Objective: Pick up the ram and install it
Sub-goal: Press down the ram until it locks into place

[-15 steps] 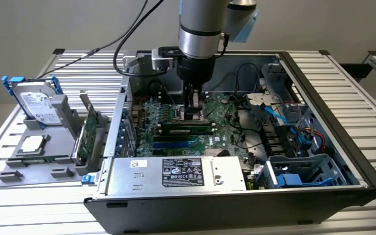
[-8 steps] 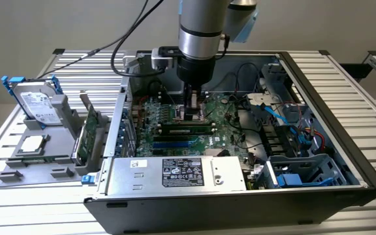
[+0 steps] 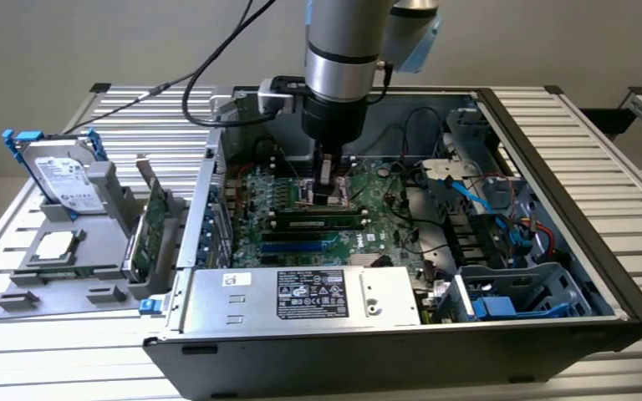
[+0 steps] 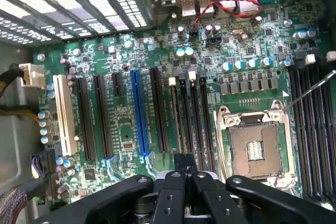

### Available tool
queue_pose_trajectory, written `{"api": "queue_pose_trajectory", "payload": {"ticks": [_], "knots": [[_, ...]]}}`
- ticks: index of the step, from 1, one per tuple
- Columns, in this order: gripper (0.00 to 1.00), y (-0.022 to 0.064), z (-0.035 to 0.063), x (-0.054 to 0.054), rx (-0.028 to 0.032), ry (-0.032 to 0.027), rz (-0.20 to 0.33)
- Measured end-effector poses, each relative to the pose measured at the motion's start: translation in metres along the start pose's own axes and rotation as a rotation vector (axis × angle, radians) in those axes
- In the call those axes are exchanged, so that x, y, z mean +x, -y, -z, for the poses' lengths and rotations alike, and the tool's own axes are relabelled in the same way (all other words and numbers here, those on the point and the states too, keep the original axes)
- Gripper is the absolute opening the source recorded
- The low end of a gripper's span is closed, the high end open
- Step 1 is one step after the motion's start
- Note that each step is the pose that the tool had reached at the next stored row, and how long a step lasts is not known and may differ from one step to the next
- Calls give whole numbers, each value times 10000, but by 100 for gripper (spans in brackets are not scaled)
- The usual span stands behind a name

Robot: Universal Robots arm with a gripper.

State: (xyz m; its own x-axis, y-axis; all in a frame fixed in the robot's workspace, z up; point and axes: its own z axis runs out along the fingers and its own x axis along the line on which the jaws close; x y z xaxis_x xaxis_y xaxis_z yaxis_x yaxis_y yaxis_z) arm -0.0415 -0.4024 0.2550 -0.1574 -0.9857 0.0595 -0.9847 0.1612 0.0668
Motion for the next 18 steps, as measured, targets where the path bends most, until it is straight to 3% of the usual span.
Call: {"api": "queue_pose_trajectory", "payload": {"ticks": [10,18], "knots": [[11,0,0,0,-81,76,-1433],[11,1,0,0,-92,56,-2397]]}}
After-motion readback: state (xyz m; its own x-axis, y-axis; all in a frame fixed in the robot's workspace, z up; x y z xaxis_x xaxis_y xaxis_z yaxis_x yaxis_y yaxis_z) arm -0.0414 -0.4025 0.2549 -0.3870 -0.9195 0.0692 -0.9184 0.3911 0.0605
